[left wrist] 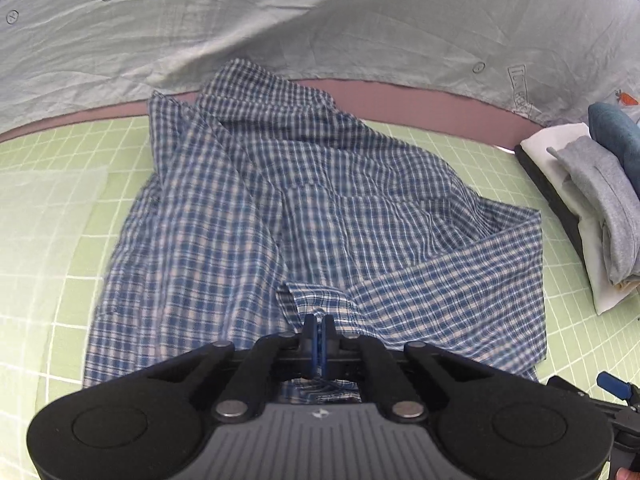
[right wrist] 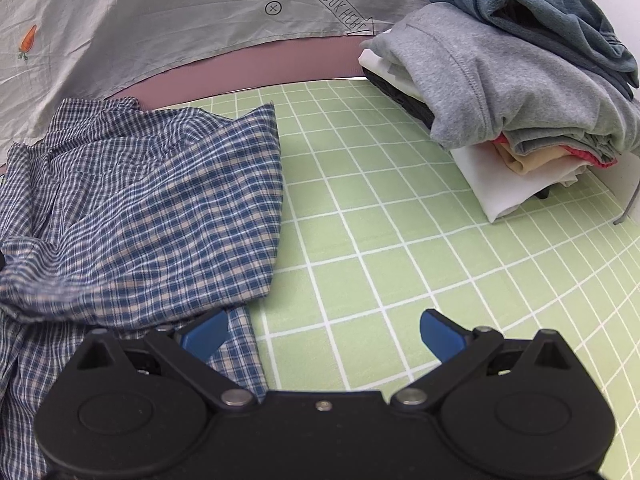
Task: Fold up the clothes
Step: 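Lift the held sleeve across the shirt body and open the left gripper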
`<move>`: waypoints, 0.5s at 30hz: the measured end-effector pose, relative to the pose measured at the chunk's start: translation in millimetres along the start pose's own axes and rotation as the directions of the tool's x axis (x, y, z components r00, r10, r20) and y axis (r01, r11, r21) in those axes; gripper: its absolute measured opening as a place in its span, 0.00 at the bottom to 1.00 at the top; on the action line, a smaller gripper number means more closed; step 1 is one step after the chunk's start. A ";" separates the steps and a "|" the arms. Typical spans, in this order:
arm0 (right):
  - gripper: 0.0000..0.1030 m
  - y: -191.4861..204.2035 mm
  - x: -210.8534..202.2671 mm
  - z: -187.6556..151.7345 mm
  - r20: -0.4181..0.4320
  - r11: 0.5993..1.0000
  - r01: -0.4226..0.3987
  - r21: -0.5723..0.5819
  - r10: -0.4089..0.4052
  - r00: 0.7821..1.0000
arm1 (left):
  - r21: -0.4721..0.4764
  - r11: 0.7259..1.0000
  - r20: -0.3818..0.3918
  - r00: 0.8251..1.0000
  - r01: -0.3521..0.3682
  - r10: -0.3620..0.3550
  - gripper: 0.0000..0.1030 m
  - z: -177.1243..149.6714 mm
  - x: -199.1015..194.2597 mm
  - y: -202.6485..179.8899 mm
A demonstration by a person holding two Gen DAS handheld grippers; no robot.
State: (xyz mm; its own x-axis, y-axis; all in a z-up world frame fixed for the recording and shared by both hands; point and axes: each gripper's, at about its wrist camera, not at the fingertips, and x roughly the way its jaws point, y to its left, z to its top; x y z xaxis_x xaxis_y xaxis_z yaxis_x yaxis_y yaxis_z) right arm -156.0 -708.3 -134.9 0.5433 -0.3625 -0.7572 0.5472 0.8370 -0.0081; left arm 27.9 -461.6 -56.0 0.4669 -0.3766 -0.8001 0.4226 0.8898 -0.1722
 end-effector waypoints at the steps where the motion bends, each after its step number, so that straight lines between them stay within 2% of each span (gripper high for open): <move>1: 1.00 2.2 -1.5 -1.0 0.000 1.000 -0.001 -0.005 0.001 1.000 | -0.006 1.000 0.020 1.000 -0.006 0.007 0.01 4.2 -7.3 5.4; 5: 1.00 11.4 -8.0 -5.2 -0.001 1.000 -0.004 -0.024 0.004 1.000 | -0.032 0.999 0.130 0.991 -0.036 0.040 0.01 28.0 -44.6 33.7; 10: 1.00 23.6 -18.9 -14.2 -0.008 0.999 -0.003 -0.041 0.003 1.000 | -0.061 0.991 0.249 0.960 -0.120 0.131 0.01 56.9 -83.3 80.7; 12: 1.00 27.5 -22.6 -17.5 -0.013 0.999 -0.002 -0.044 0.001 1.000 | -0.080 0.982 0.260 0.948 -0.169 0.185 0.01 64.3 -86.6 105.5; 15: 1.00 32.8 -28.2 -22.9 -0.020 0.998 0.003 -0.055 -0.004 1.000 | -0.128 0.959 0.233 0.932 -0.254 0.278 0.01 71.4 -85.4 146.3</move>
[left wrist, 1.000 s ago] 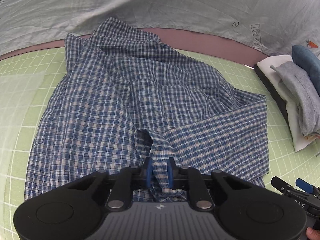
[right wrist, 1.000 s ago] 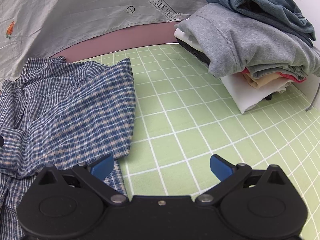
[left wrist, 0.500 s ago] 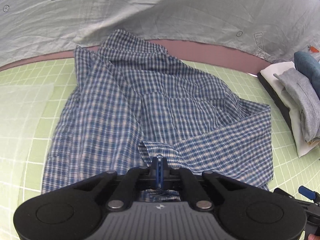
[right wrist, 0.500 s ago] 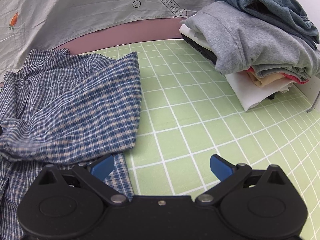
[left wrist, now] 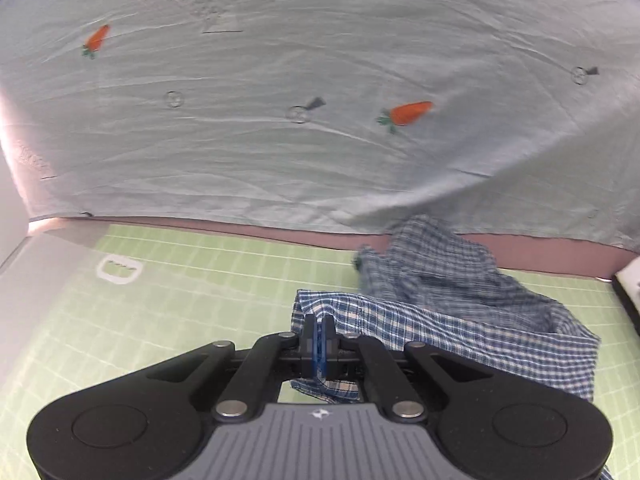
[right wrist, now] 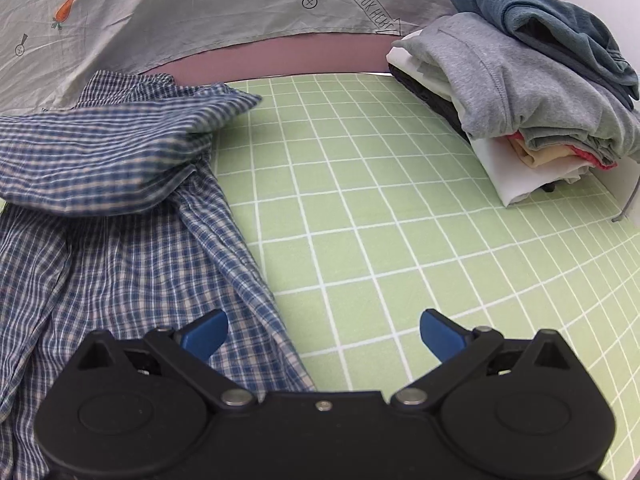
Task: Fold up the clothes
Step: 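Lift the held sleeve across the shirt body and open the left gripper, then grasp the shirt's side edge with the right gripper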
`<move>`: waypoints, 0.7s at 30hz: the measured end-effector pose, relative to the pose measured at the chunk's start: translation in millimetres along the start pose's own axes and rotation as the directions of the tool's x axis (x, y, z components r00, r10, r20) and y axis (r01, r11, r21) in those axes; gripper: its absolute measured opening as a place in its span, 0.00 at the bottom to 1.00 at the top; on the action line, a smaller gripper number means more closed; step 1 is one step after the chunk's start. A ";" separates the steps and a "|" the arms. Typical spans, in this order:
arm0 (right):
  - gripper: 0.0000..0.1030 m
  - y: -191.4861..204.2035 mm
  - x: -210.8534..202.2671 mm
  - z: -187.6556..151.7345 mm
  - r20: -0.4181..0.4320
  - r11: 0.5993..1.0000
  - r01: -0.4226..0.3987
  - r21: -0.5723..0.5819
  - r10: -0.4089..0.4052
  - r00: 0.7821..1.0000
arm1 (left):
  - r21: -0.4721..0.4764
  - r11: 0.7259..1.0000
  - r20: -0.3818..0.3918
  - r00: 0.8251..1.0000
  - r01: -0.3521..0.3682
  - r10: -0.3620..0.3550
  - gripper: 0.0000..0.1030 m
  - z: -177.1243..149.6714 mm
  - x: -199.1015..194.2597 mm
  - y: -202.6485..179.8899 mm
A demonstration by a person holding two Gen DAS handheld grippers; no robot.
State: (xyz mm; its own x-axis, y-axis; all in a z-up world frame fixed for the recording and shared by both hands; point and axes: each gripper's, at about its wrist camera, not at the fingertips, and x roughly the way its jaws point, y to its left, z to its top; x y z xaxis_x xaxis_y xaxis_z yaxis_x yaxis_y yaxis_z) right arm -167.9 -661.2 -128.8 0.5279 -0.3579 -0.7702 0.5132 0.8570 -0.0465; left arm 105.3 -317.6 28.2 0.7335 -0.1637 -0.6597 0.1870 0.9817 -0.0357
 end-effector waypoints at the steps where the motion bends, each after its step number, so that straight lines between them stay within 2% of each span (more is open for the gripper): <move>1: 1.00 1.9 -2.1 -2.5 -0.002 1.000 0.004 -0.006 -0.004 1.000 | -0.010 0.999 -0.008 0.999 -0.032 0.032 0.02 2.4 4.6 12.9; 3: 1.00 4.7 -6.9 -6.7 -0.006 1.000 0.007 -0.004 -0.007 1.000 | -0.047 0.997 -0.032 0.998 -0.057 0.055 0.08 -1.3 8.2 30.9; 5: 1.00 3.8 -12.1 -10.5 -0.011 1.000 -0.014 0.020 0.014 1.000 | -0.095 0.993 -0.046 0.996 -0.075 0.071 0.24 -10.7 6.5 40.8; 6: 1.00 3.4 -14.7 -12.1 -0.013 0.999 -0.026 0.035 0.026 1.000 | -0.090 0.993 -0.049 0.997 -0.072 0.067 0.39 -18.1 3.3 38.8; 7: 1.00 2.9 -17.7 -13.7 -0.011 0.998 -0.037 0.053 0.037 0.999 | -0.084 0.994 -0.052 0.997 -0.067 0.063 0.48 -25.5 0.2 36.7; 9: 1.00 1.7 -22.6 -16.4 -0.017 0.994 -0.053 0.093 0.055 0.998 | -0.044 0.999 -0.060 0.998 -0.033 0.030 0.55 -44.4 -7.0 23.5; 12: 1.00 -2.3 -27.0 -23.0 -0.039 0.989 -0.051 0.138 0.057 0.998 | -0.025 0.999 -0.113 0.993 0.030 -0.032 0.57 -79.4 -19.2 -0.2; 14: 0.99 -7.8 -29.9 -28.7 -0.048 0.986 -0.041 0.161 0.050 0.998 | -0.023 0.996 -0.155 0.984 0.085 -0.088 0.57 -104.7 -30.6 -15.4; 18: 0.96 -21.1 -38.6 -37.8 -0.045 0.985 -0.060 0.163 0.069 0.997 | -0.012 0.989 -0.228 0.963 0.148 -0.147 0.57 -150.5 -56.7 -44.6; 21: 0.86 -25.1 -43.4 -42.4 -0.038 0.989 -0.091 0.118 0.096 0.995 | -0.003 0.986 -0.274 0.949 0.164 -0.158 0.57 -177.5 -72.5 -60.8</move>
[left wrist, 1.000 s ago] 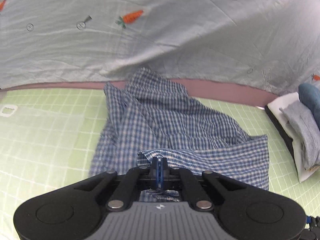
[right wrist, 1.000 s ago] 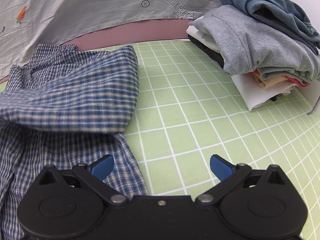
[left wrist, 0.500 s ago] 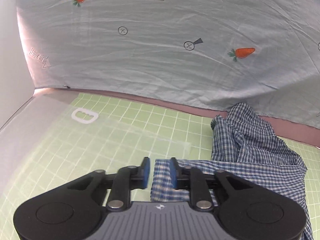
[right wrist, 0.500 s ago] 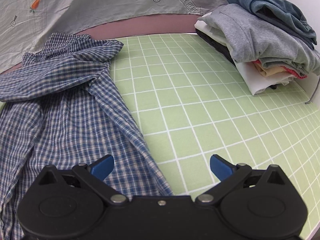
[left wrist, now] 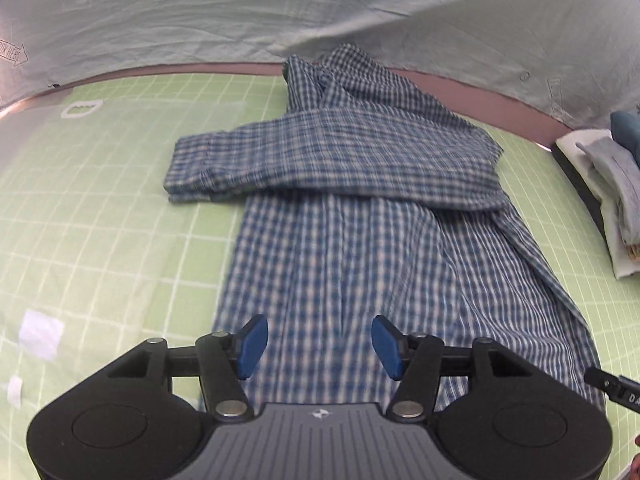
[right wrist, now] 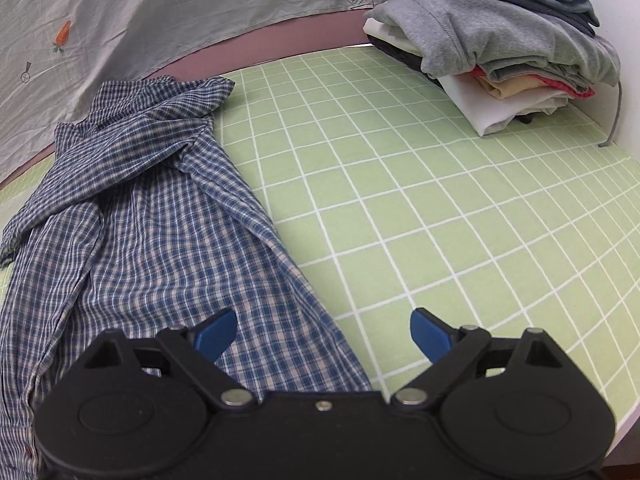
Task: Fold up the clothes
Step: 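Grasp the shirt's side edge with the right gripper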
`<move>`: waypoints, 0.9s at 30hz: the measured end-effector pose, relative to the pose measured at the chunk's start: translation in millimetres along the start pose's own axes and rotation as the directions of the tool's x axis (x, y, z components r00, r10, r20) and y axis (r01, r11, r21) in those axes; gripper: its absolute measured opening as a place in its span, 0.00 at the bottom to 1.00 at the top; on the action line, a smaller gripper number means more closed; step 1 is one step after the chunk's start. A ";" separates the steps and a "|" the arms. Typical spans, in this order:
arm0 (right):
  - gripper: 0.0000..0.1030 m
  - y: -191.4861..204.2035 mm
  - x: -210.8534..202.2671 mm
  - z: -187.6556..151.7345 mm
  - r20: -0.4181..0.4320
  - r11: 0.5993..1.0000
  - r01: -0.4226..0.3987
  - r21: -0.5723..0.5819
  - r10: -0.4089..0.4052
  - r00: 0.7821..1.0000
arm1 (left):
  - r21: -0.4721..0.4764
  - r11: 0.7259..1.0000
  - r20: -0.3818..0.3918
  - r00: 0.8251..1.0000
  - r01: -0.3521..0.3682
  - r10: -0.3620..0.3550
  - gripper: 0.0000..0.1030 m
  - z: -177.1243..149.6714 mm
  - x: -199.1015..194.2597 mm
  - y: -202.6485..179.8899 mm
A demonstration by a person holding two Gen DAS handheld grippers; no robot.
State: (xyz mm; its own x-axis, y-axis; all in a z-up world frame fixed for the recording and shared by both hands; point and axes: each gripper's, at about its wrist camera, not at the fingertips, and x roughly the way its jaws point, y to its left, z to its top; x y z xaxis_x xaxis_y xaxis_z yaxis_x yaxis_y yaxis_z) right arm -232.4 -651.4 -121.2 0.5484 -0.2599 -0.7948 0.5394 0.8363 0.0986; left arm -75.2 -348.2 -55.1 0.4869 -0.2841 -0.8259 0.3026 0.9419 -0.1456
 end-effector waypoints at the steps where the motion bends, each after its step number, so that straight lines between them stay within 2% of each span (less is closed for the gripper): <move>1: 0.82 -0.9 -0.8 -1.2 -0.002 1.000 -0.013 -0.017 0.013 1.000 | 0.003 1.000 -0.011 1.000 -0.002 0.002 0.57 -8.8 -2.5 -5.0; 4: 0.72 -4.6 -1.3 -5.0 -0.012 0.996 -0.062 -0.056 0.062 0.998 | 0.003 1.000 -0.008 1.000 -0.019 0.019 0.57 -28.7 -13.9 -14.6; 8: 0.61 -7.6 0.8 -10.3 -0.029 0.990 -0.085 -0.109 0.082 0.996 | -0.008 0.998 -0.003 0.998 -0.060 0.060 0.57 -46.8 -24.2 -16.8; 11: 0.48 -9.2 2.8 -14.4 -0.044 0.985 -0.099 -0.143 0.093 0.995 | -0.037 0.995 -0.025 0.996 -0.090 0.089 0.57 -56.2 -26.6 -11.7; 13: 0.35 -9.0 3.2 -17.7 -0.053 0.984 -0.092 -0.155 0.085 0.995 | -0.053 0.994 -0.038 0.995 -0.096 0.094 0.57 -60.8 -29.6 -6.8; 14: 0.34 -9.0 3.1 -19.4 -0.056 0.983 -0.090 -0.162 0.082 0.995 | -0.053 0.994 -0.041 0.995 -0.095 0.093 0.57 -61.7 -30.2 -4.8; 18: 0.09 -9.5 -1.4 -24.3 -0.062 0.982 -0.099 -0.162 0.090 0.994 | -0.021 0.995 -0.062 0.994 -0.095 0.093 0.57 -62.8 -31.9 0.6; 22: 0.08 -1.6 -15.5 -27.1 -0.041 0.989 -0.090 -0.118 0.085 0.995 | 0.011 0.998 -0.055 0.997 -0.059 0.060 0.57 -59.6 -36.1 9.2; 27: 0.05 20.3 -32.8 -31.8 -0.010 0.990 -0.120 -0.078 0.120 0.993 | 0.039 0.999 -0.055 0.998 -0.036 0.038 0.57 -55.5 -35.2 23.5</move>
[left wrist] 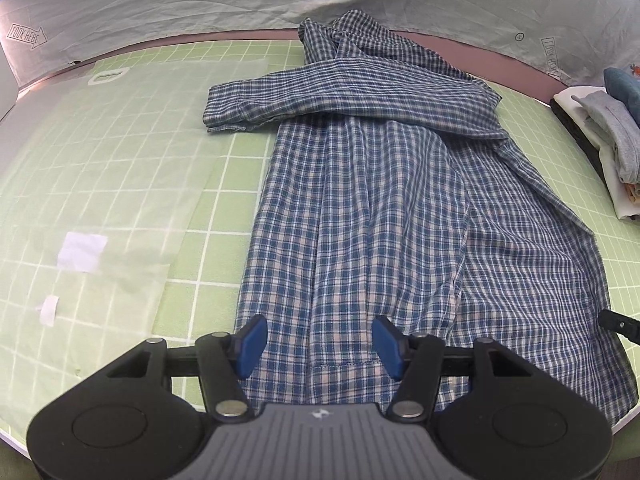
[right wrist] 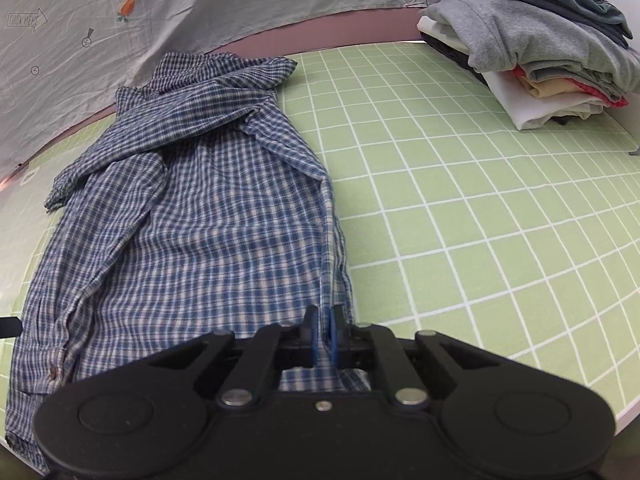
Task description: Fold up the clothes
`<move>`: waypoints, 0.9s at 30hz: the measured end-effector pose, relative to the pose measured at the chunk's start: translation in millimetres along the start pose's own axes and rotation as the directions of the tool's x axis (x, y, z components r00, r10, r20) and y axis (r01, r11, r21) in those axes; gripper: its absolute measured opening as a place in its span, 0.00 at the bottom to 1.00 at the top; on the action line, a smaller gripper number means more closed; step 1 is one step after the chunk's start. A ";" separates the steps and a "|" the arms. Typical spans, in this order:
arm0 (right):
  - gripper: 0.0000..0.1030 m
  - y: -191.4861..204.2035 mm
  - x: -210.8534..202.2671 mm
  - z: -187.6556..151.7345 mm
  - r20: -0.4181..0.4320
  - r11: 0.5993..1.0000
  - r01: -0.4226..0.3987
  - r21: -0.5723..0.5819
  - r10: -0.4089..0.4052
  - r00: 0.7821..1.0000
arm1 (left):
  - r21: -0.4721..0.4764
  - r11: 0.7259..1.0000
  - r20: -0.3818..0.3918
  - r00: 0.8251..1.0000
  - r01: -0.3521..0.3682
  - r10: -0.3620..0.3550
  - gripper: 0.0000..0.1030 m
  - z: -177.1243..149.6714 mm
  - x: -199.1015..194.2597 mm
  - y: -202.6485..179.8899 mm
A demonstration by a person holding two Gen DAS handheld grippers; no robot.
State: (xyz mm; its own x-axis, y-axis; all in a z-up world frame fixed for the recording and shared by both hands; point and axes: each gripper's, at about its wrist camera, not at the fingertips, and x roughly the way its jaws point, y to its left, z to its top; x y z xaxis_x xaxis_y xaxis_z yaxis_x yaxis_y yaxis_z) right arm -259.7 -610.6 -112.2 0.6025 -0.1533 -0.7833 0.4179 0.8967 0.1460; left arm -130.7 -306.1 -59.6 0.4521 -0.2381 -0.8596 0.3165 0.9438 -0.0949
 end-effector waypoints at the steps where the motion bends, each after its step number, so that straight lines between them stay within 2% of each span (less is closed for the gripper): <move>1: 0.05 6.4 -3.2 -0.5 0.009 1.000 -0.009 0.004 0.009 1.000 | 0.005 1.000 -0.001 1.000 0.006 -0.006 0.57 0.2 0.3 3.2; 5: 0.03 36.3 -14.2 -1.2 0.044 0.999 -0.045 0.001 0.045 0.998 | 0.028 0.999 -0.004 0.999 0.035 -0.035 0.57 1.0 1.9 13.8; 13: 0.01 101.7 -13.3 0.5 0.071 0.992 -0.119 -0.035 0.122 0.990 | 0.134 0.988 -0.007 0.997 0.074 -0.074 0.57 3.7 0.6 37.3; 19: 0.01 143.2 5.9 -12.7 0.040 0.986 -0.162 -0.044 0.164 0.986 | 0.158 0.985 -0.017 0.997 0.071 -0.069 0.57 3.4 0.3 63.8; 27: 0.02 165.3 38.9 -34.8 -0.051 0.989 -0.141 -0.042 0.139 0.989 | 0.141 0.988 -0.022 0.997 0.070 -0.067 0.57 5.0 1.0 83.4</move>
State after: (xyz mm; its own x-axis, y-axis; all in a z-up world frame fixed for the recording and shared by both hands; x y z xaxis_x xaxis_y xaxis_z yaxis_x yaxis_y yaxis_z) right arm -190.9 -453.9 -139.6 0.6193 -0.0058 -0.7851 0.2997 0.9260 0.2295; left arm -99.7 -228.8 -65.9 0.4114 -0.2962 -0.8620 0.4618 0.8831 -0.0830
